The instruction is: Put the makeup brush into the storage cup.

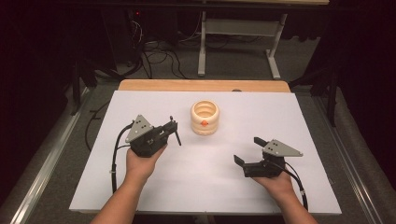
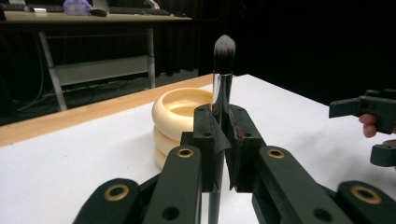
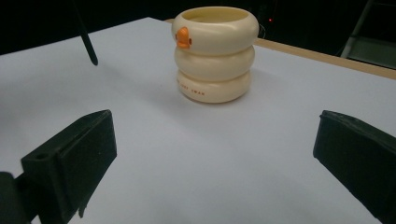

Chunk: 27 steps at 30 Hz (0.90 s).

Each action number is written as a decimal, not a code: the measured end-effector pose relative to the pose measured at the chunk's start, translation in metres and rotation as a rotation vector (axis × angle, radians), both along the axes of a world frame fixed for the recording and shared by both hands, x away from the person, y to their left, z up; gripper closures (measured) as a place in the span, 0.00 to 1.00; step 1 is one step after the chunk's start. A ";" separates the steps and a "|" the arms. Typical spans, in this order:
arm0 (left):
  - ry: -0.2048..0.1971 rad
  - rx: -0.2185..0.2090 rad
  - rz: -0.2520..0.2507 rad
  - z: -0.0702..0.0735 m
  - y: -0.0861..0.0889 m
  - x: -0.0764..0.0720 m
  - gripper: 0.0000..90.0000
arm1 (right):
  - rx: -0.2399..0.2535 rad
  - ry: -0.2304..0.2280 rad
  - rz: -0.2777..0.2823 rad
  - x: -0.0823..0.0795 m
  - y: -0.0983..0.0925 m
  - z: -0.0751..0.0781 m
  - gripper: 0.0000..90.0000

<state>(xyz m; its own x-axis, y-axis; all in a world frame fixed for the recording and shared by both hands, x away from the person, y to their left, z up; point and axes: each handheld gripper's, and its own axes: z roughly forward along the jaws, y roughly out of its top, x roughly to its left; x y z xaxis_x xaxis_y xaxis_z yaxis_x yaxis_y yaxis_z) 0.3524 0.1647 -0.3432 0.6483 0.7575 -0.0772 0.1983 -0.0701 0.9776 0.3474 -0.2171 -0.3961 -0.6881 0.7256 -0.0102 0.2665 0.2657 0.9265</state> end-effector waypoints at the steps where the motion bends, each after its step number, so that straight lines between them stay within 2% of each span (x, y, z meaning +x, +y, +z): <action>1: -0.002 0.005 0.002 0.002 0.000 0.001 0.93 | -0.005 0.000 0.001 0.000 -0.001 0.000 0.01; 7: -0.006 0.010 0.004 0.008 -0.003 0.007 0.93 | -0.017 0.014 -0.012 -0.002 -0.006 -0.003 0.01; 12: -0.002 0.008 -0.001 0.012 -0.006 0.011 0.93 | -0.002 0.012 -0.023 -0.004 -0.007 -0.006 0.01; 16: 0.003 0.004 0.009 0.015 -0.006 0.014 0.93 | -0.032 -0.007 -0.011 -0.006 -0.005 -0.009 0.01; 20: 0.005 -0.012 0.015 0.016 -0.006 0.015 0.93 | -0.058 0.000 0.002 -0.007 -0.002 -0.013 0.01; 27: 0.005 -0.022 0.016 0.019 -0.008 0.019 0.93 | -0.046 0.013 0.003 -0.006 -0.001 -0.014 0.01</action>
<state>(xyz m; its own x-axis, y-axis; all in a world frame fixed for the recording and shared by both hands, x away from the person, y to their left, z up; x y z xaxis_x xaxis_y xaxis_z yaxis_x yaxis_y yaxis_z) 0.3714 0.1572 -0.3245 0.6355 0.7659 -0.0976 0.2042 -0.0448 0.9779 0.3412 -0.2182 -0.4099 -0.6905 0.7225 -0.0346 0.2773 0.3087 0.9098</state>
